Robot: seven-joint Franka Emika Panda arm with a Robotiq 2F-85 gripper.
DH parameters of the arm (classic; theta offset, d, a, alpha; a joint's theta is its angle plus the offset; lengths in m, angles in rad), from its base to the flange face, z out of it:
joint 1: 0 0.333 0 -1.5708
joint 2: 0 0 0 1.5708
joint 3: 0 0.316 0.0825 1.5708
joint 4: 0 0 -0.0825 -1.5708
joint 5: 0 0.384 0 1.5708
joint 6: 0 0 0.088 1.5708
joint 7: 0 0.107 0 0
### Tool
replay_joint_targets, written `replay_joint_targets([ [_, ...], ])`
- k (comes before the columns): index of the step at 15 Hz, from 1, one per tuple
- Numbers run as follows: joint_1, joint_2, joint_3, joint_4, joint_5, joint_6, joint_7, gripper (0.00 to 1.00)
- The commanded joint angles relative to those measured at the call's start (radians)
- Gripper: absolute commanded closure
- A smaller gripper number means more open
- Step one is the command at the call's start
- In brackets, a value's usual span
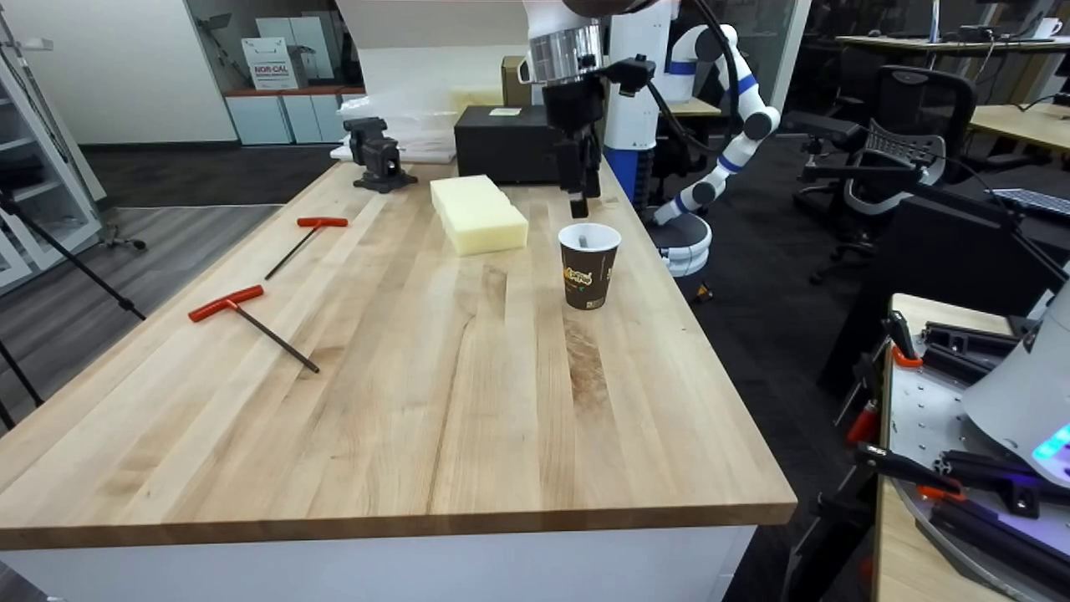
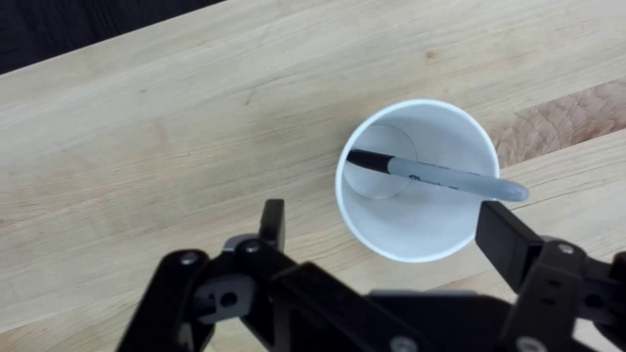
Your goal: Remove the marker from the cup and place it on the table
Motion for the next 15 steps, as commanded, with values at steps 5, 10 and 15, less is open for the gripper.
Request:
replay_joint_targets([
  [5, -0.003, 0.07, 0.026, 0.133, 0.033, -0.138, -0.026, 0.0],
  [10, 0.004, 0.068, 0.049, 0.125, 0.055, -0.167, -0.031, 0.0],
  [15, 0.012, 0.052, 0.057, 0.097, 0.044, -0.144, -0.03, 0.0],
])
